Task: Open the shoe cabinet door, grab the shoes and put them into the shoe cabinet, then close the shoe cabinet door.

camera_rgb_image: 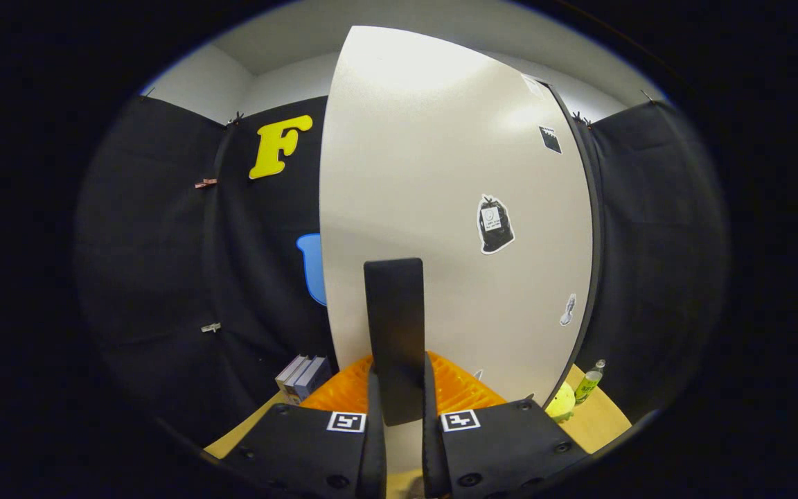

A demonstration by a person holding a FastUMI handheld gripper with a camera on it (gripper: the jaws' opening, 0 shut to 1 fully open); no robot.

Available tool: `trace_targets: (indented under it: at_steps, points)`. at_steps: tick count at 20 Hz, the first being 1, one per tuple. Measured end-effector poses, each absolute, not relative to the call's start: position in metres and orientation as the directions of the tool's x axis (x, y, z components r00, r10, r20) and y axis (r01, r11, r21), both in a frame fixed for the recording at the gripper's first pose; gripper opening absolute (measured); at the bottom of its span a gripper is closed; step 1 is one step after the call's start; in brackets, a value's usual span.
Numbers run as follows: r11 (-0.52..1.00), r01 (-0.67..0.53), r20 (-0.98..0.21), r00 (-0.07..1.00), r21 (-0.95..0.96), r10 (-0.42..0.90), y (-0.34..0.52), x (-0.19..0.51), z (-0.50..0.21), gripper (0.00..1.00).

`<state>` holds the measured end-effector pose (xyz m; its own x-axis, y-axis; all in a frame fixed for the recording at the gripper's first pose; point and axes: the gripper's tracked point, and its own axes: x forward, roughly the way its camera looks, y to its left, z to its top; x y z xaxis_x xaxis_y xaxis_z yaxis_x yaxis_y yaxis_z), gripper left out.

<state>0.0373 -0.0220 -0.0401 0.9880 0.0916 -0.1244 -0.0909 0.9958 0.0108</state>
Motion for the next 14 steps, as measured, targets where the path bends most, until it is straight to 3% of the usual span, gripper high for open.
trace_targets:
  at_steps: [14]
  points:
    - [0.972, -0.233, -0.141, 0.963, 0.012, 0.232, -0.107, -0.042, -0.028, 0.24]
